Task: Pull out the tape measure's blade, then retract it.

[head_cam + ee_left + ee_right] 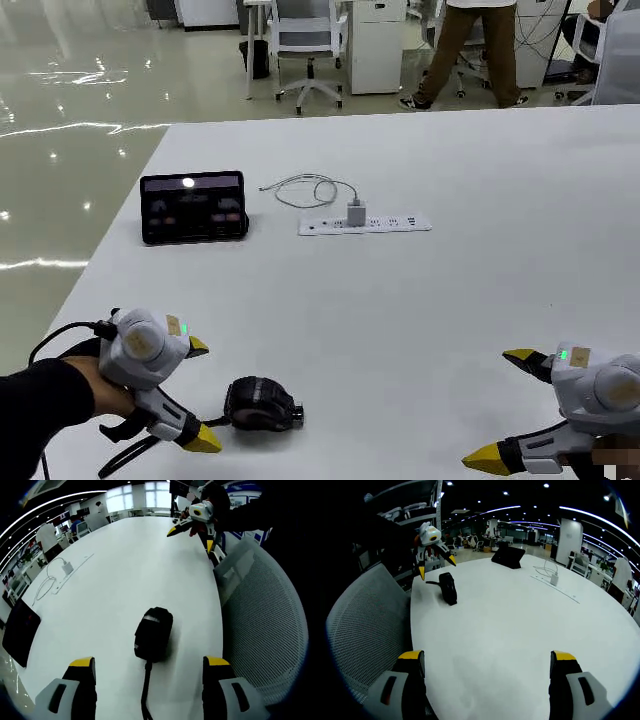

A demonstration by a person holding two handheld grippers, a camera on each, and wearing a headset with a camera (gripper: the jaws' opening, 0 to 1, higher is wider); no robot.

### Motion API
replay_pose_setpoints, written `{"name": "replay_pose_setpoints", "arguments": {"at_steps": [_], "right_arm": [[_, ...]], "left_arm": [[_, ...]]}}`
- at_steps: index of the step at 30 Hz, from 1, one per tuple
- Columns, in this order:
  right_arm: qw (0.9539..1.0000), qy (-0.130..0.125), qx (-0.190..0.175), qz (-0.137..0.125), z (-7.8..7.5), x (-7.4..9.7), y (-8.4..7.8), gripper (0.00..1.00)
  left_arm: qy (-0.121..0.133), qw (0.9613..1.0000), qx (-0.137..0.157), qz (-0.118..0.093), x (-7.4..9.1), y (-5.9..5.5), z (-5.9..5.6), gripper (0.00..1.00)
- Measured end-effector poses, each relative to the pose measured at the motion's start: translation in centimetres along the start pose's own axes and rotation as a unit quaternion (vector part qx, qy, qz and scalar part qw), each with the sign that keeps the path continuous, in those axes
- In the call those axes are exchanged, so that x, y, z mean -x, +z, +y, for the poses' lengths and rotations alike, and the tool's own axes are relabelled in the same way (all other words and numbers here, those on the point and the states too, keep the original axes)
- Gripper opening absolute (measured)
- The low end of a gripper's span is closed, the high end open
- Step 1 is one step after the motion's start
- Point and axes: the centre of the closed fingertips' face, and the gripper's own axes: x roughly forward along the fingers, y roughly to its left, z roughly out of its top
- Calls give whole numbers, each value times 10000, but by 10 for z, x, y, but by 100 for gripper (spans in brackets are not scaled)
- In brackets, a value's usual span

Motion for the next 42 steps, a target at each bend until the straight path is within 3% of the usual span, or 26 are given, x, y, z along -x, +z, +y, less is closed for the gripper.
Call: {"name": "replay_pose_setpoints", "arguments": {"at_steps": [4, 6, 9, 16, 22, 25, 29, 32, 35, 38, 42], "right_arm": [[10000, 36, 68, 0, 1, -5, 3, 100], [9993, -39, 377, -67, -1, -8, 7, 98], [9992, 64, 386, -25, 2, -15, 5, 98], [9987, 257, 435, 107, 9, -37, 2, 96], [9973, 483, 559, 65, 21, -57, 13, 95], [9966, 461, 676, 72, 21, -65, 18, 96], [9955, 617, 719, 49, 25, -78, 30, 92], [9943, 713, 787, 84, 29, -86, 35, 89], [9916, 864, 960, 27, 37, -95, 45, 87], [9900, 970, 1020, 55, 44, -102, 50, 85], [9873, 1091, 1154, 104, 53, -112, 52, 81]], "left_arm": [[-78, 9998, -142, 92, -8, 4, -2, 81], [-109, 9995, -231, 206, -12, 2, -2, 77], [-172, 9984, -394, 376, -21, -1, -2, 71], [-360, 9963, -599, 492, -34, 3, -9, 63], [-427, 9951, -708, 536, -41, 11, -11, 62], [-452, 9944, -749, 592, -43, 12, -13, 60], [-447, 9903, -1045, 794, -48, 10, -13, 47], [-552, 9904, -1003, 778, -49, 13, -17, 39], [-448, 9898, -1077, 818, -51, 17, -13, 35], [-411, 9901, -1162, 677, -54, 25, -14, 33], [-474, 9879, -1270, 759, -62, 26, -17, 33]]}}
